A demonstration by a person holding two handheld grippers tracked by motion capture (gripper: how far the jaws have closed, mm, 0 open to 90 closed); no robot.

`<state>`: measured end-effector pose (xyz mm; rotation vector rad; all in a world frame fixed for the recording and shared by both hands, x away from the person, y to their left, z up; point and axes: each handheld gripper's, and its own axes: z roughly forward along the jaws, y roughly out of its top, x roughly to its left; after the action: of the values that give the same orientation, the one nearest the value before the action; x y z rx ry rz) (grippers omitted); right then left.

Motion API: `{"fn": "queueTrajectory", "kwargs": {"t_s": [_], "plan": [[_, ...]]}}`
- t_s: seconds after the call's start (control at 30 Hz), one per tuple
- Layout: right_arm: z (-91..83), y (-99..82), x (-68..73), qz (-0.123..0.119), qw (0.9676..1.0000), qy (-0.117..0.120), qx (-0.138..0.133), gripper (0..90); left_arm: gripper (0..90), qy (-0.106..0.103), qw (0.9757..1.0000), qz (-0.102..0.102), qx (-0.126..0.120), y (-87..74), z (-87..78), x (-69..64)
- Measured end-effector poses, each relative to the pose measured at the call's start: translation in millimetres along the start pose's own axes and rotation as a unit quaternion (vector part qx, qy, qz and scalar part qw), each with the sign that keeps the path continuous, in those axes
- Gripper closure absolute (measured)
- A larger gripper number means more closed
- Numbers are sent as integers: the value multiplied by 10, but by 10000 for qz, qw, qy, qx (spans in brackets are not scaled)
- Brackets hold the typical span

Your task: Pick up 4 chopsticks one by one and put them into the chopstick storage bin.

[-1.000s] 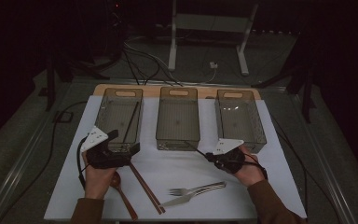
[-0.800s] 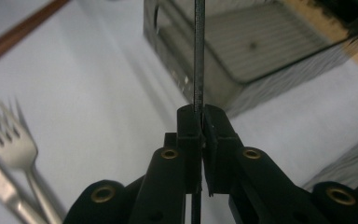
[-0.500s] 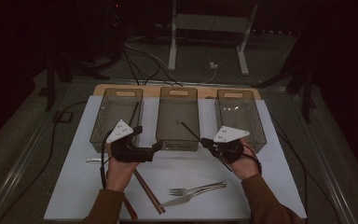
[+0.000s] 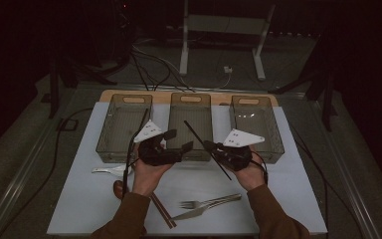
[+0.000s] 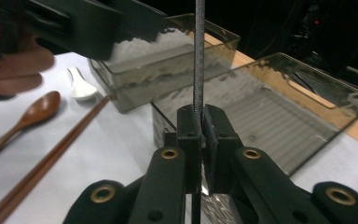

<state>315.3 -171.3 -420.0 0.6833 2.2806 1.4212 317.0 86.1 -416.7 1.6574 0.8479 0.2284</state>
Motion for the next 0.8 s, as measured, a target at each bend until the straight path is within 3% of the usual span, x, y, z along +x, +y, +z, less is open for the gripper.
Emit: {"fn": "queueTrajectory", "kwargs": {"t_s": [0.2, 0.8], "plan": [[23, 18, 60, 33, 9998, 135, -108, 858, 465, -253, 9996, -123, -25, -3, 64, 21], [75, 21, 127, 85, 9991, 324, -256, 858, 830, -743, 9967, -312, 45, -1, 146, 26]]}}
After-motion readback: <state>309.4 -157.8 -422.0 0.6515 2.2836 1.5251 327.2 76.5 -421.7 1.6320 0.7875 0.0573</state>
